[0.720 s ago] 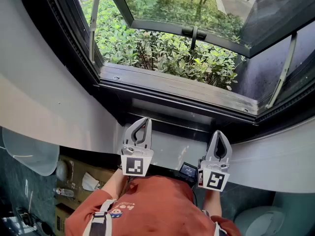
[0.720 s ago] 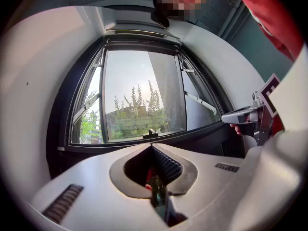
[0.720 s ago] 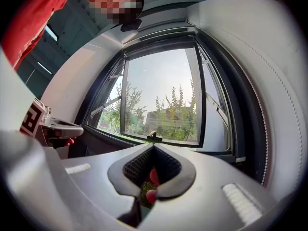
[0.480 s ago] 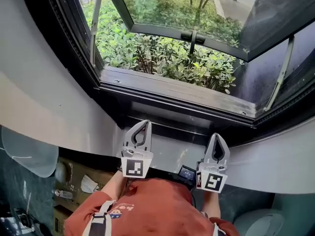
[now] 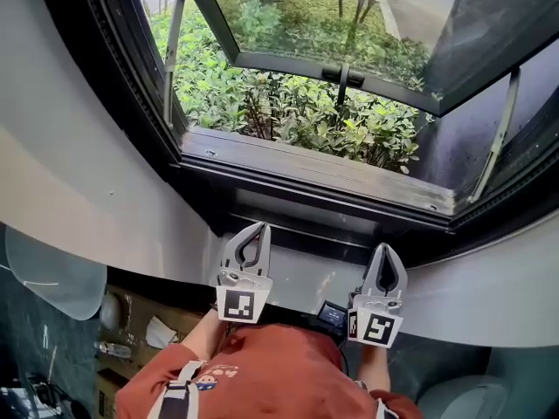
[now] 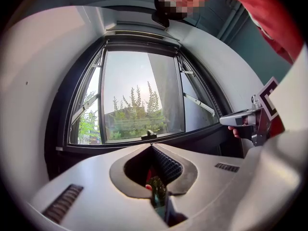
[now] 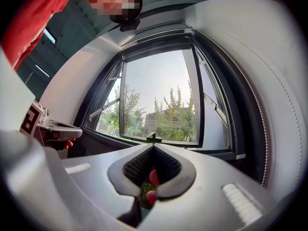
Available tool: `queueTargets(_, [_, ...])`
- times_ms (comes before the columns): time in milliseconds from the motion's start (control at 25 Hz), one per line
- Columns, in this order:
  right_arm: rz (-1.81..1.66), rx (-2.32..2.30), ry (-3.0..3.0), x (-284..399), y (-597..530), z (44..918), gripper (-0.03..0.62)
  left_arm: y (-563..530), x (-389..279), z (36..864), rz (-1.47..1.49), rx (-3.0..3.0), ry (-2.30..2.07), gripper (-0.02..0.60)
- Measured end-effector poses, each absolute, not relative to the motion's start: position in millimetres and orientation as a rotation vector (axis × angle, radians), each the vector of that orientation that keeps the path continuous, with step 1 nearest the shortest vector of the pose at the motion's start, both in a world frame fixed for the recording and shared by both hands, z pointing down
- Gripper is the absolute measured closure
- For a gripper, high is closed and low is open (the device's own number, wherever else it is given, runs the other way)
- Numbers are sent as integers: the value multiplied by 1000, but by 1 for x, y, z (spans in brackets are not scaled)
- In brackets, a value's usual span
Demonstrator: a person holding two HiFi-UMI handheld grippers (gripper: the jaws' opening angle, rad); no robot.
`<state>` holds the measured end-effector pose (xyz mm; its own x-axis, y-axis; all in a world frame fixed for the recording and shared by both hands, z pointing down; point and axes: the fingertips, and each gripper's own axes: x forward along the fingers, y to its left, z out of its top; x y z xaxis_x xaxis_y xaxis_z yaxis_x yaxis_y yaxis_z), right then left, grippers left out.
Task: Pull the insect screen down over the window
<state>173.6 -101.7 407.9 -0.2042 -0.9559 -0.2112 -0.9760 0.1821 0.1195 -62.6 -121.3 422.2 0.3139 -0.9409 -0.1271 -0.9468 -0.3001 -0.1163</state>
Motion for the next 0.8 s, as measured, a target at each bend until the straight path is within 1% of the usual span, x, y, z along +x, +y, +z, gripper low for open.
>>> queueTargets(400, [366,-1891,2315,177,-101,394,585,-124,-58,413,54,-2390,1719,575])
queueTargets(800, [502,-1827,2273,174,-105,355,585,-130,-62,380,107,-2320,1702,575])
